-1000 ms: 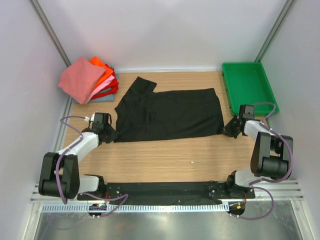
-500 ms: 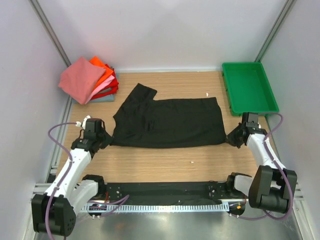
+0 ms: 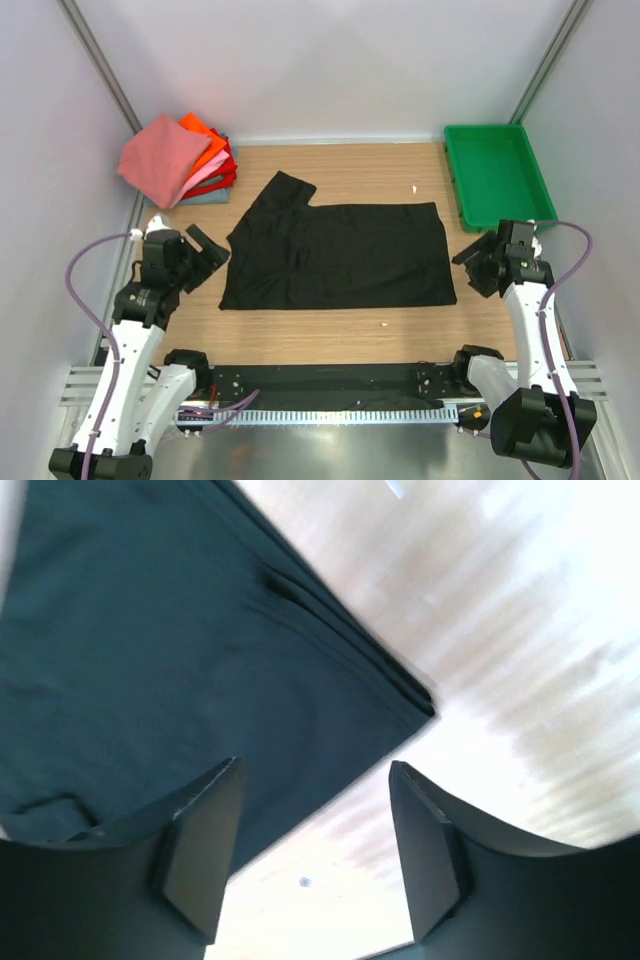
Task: Fold and stack the t-shirts
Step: Fold the tshirt
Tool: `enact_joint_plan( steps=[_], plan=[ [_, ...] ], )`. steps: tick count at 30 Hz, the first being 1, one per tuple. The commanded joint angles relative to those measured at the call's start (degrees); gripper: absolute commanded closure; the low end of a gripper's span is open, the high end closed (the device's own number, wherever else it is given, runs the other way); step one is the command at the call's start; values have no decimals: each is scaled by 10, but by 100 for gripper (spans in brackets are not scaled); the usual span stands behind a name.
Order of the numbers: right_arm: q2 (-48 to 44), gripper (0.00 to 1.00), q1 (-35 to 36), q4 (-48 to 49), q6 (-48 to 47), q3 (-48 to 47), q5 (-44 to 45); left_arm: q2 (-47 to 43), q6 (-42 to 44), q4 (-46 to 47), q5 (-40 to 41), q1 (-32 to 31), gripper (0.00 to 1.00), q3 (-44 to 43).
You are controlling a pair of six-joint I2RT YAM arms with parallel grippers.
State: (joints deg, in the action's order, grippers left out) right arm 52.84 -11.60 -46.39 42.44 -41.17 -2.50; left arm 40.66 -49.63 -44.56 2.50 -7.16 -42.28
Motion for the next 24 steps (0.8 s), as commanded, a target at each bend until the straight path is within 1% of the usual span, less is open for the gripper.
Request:
enact_joint_plan(
  steps=[1,2,3,4,5,6,7,8,9,10,11,12,13,14,15,16,17,18,19,20,21,23,24],
  plan=[
    [-9,32,0,23,-20,-61,12,22,71,54,-21,-1,23,-66],
    [-5,26,1,51,-30,-66,-6,42,85,106,-46,-1,23,-74],
    [6,24,1,72,-47,-67,-17,67,96,129,-65,-1,23,-97],
    [13,21,0,89,-50,-66,-27,140,116,146,-98,-1,24,-116],
    [22,19,0,120,-54,-66,-47,179,125,165,-108,-1,25,-138],
    [34,17,1,132,-59,-70,-55,229,134,172,-119,-1,26,-191],
    [54,15,2,145,-60,-68,-65,313,152,181,-137,-1,27,-219],
    [65,15,2,189,-61,-64,-80,365,158,194,-148,-1,29,-251],
    [70,14,4,220,-60,-40,-127,409,163,196,-157,-1,30,-317],
    [78,14,7,254,-50,-24,-146,451,168,199,-166,-1,31,-353],
    [79,15,23,318,-44,-8,-160,540,170,204,-183,-1,32,-388],
    [81,14,32,344,-39,21,-171,580,170,206,-188,-1,32,-457],
    [83,14,47,364,-35,32,-168,630,174,207,-195,-1,32,-499],
    [87,14,63,391,-35,41,-161,716,189,191,-204,-1,31,-542],
    [89,14,101,399,-38,54,-147,768,199,173,-206,-2,30,-640],
    [91,14,116,409,-39,61,-140,814,210,151,-209,-1,31,-697],
    [91,14,141,432,-40,68,-136,858,218,97,-212,0,31,-757],
    [90,14,176,441,-39,83,-131,949,220,71,-226,2,32,-870],
    [89,14,191,454,-35,93,-124,983,214,56,-231,6,32,-915],
    [82,14,206,481,-32,102,-120,1020,210,44,-234,6,33,-985],
    [77,14,226,490,-29,120,-117,1063,208,47,-245,6,32,-1010],
    [69,14,241,509,-28,136,-107,1092,202,63,-240,6,30,-1044],
    [62,14,248,513,-28,148,-106,1104,198,70,-226,7,29,-1042]
  ],
)
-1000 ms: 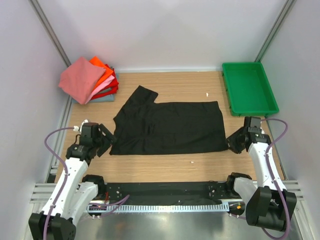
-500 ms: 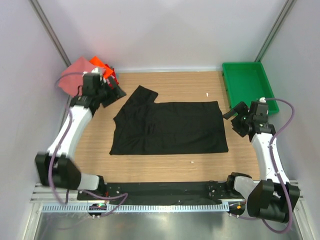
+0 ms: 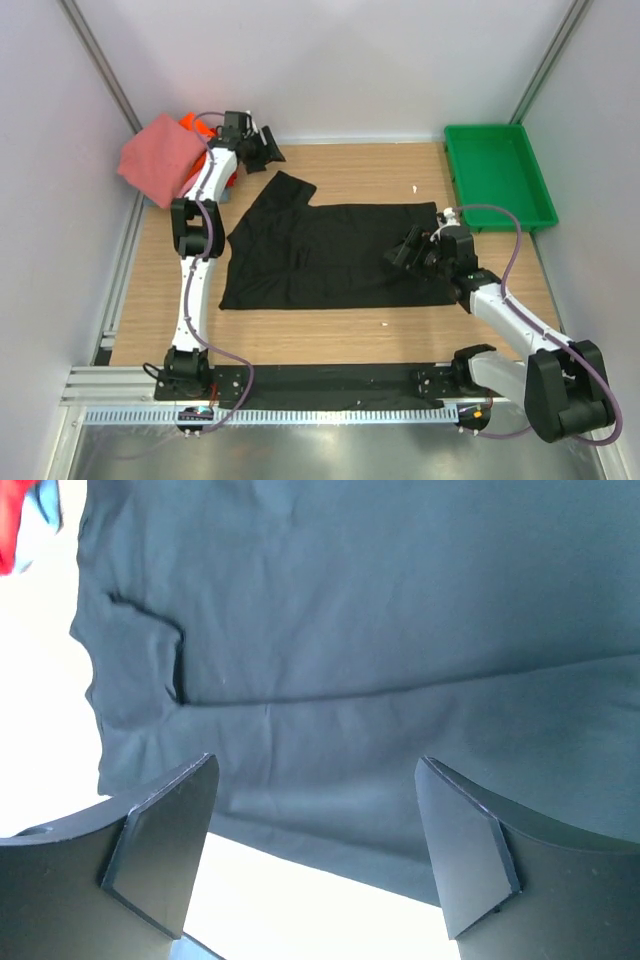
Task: Fold and stack the t-shirts
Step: Fold the tshirt
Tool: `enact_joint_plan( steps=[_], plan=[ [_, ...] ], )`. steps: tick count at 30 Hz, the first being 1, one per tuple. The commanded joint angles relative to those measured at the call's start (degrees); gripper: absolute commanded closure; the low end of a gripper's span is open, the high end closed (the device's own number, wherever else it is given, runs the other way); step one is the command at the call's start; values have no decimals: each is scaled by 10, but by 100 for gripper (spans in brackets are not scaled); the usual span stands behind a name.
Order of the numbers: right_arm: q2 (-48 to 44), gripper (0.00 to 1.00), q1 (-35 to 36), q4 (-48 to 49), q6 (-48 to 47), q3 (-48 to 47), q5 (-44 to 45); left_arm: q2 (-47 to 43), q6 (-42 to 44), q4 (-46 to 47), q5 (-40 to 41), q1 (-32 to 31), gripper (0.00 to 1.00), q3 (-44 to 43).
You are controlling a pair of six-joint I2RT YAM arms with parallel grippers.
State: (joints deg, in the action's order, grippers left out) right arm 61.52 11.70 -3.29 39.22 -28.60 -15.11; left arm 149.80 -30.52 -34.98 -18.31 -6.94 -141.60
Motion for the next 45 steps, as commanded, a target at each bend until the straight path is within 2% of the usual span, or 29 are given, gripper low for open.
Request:
enact_joint_plan(
  steps=[1,9,18,21,22,24,25,27,28,36,39,43,45],
  plan=[
    [-28,14,17,86,3,28,20,15,4,-19,-12,4,28,-44],
    [-46,14,25,120,6,80,25,38,-4,8,-27,-4,29,-6],
    [-31,14,26,167,16,117,24,39,5,10,-31,-24,46,21],
    [-24,14,26,178,16,121,23,38,1,13,-31,-25,58,28],
    [-21,14,26,179,16,121,24,37,1,14,-31,-25,66,28],
    [-13,14,25,181,16,120,23,36,1,15,-32,-26,76,27],
    [-11,14,25,181,16,119,23,35,1,16,-31,-26,86,26],
    [-4,14,26,183,16,118,21,29,2,18,-32,-26,93,25],
    [-2,14,26,182,16,117,21,24,3,18,-32,-26,99,24],
    [7,14,25,184,18,114,21,-31,18,-12,-24,-27,100,33],
    [7,14,25,167,16,101,32,-84,22,-30,-27,-27,100,70],
    [-3,12,25,66,1,30,101,-166,33,-37,-28,-28,100,160],
    [5,11,25,-17,-28,-54,137,-207,37,-49,-30,-28,100,183]
  ],
)
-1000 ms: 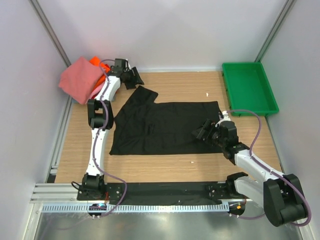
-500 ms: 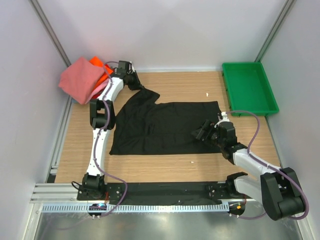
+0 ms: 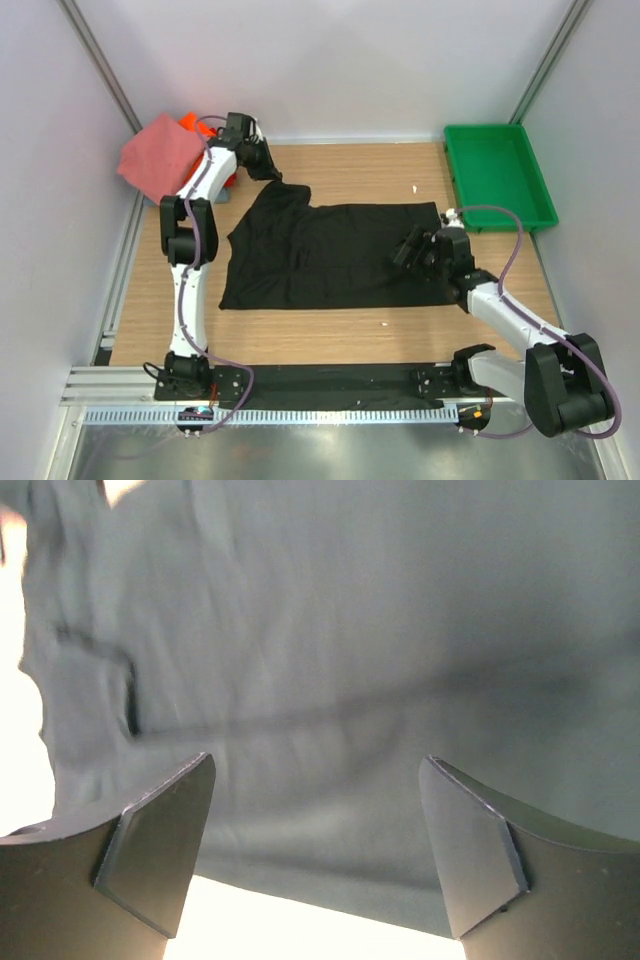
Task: Fold and stack the t-shirts
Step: Fold the tshirt
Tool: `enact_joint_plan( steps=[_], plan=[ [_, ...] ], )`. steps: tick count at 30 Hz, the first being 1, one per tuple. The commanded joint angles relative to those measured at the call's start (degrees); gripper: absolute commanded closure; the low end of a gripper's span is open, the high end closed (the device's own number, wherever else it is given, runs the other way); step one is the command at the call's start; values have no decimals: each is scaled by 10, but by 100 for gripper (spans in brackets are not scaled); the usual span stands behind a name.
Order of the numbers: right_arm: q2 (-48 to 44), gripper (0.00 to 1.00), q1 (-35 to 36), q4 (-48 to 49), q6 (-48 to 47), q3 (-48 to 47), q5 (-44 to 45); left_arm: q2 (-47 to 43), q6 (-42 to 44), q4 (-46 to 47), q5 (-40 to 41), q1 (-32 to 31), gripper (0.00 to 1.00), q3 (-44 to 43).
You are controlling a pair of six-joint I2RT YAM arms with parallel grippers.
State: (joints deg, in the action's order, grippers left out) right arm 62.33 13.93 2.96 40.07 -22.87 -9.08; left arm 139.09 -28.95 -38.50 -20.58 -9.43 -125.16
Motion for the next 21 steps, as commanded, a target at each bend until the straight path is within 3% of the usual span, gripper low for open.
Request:
enact_joint_plan(
  steps=[1,5,10,16,21],
  plan=[
    [6,10,2,-105,-46,-143,129,-112,21,-17,-4,-5,100,39],
    [95,8,-20,-210,-83,-331,180,-159,20,-51,15,-23,100,72],
    [256,14,-78,-292,-105,-505,136,-213,48,-87,38,-60,100,122],
    [439,17,-102,-386,-140,-678,158,-278,35,-50,39,-67,100,211],
    [539,22,-103,-426,-155,-760,172,-297,36,-43,41,-68,100,236]
  ],
)
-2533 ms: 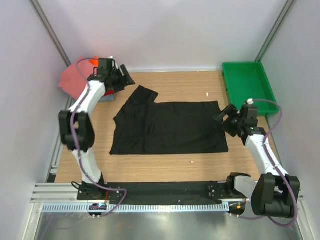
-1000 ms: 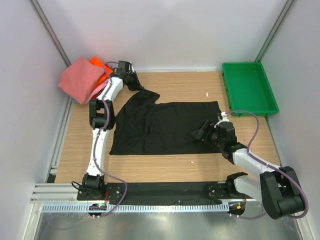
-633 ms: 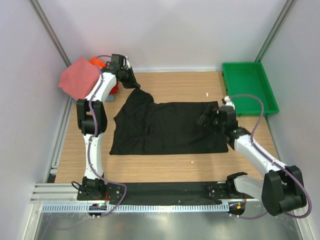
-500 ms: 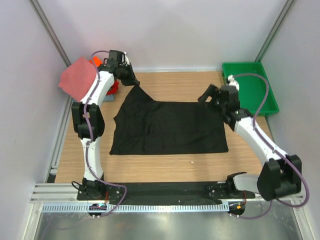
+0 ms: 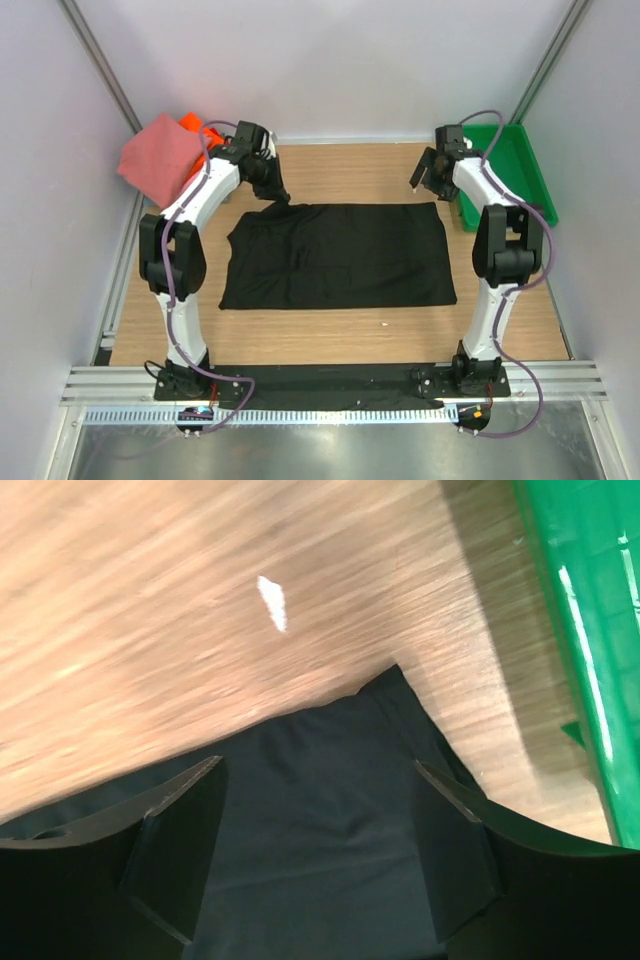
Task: Fold and stack the t-shirts
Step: Fold the tshirt
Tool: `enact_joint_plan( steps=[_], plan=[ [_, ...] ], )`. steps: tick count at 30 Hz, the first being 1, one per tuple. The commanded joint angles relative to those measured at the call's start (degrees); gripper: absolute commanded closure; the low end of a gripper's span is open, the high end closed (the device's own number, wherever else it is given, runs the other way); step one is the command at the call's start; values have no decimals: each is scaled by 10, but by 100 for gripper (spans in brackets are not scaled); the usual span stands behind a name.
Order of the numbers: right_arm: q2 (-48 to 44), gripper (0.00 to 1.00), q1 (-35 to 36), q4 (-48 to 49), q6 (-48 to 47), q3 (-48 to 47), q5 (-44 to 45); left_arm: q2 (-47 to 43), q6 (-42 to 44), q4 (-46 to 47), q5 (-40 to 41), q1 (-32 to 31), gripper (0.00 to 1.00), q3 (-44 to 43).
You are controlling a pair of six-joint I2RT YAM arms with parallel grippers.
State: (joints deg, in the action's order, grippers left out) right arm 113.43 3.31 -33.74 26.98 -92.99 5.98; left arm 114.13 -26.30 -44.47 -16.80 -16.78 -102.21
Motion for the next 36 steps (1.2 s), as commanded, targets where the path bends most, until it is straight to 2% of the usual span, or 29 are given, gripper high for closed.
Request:
enact_joint_plan(
  steps=[1,10,21,26,28,32,33,36],
  plan=[
    [42,23,2,-63,-25,-71,24,-50,10,18,2,6,100,11],
    [120,28,-1,-77,-32,-121,77,-67,10,24,-9,6,100,26],
    [152,43,-8,-48,-23,-104,72,-66,11,21,-7,7,100,30],
    [161,59,-8,-40,-22,-105,70,-65,13,20,-3,7,100,31],
    [163,72,-8,-39,-22,-105,66,-63,13,19,-3,8,100,31],
    [159,86,-7,-39,-24,-103,58,-64,16,17,7,9,100,28],
    [157,94,-8,-40,-25,-105,56,-65,19,15,11,9,100,27],
    [143,99,-8,-53,-30,-108,56,-74,27,11,28,8,100,26]
  ],
)
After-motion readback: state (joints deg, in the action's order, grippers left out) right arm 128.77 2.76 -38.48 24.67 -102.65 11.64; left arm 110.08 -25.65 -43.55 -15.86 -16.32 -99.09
